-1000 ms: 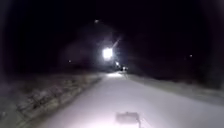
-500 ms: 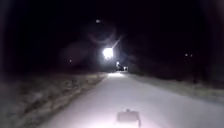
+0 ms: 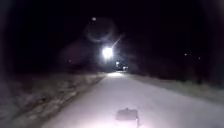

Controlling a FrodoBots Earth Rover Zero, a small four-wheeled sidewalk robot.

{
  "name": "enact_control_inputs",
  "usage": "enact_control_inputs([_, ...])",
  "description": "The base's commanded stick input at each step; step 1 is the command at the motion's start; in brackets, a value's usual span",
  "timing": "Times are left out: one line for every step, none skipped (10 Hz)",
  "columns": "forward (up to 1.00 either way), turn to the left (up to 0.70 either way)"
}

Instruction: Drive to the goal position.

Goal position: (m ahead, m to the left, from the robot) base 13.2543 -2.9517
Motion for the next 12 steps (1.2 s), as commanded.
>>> enact_control_inputs([0.7,0.0])
enact_control_inputs([0.7,0.0])
enact_control_inputs([0.7,0.0])
enact_control_inputs([0.7,0.0])
enact_control_inputs([0.7,0.0])
enact_control_inputs([0.7,0.0])
enact_control_inputs([0.7,0.0])
enact_control_inputs([0.7,0.0])
enact_control_inputs([0.7,0.0])
enact_control_inputs([0.7,0.0])
enact_control_inputs([0.7,0.0])
enact_control_inputs([0.7,0.0])
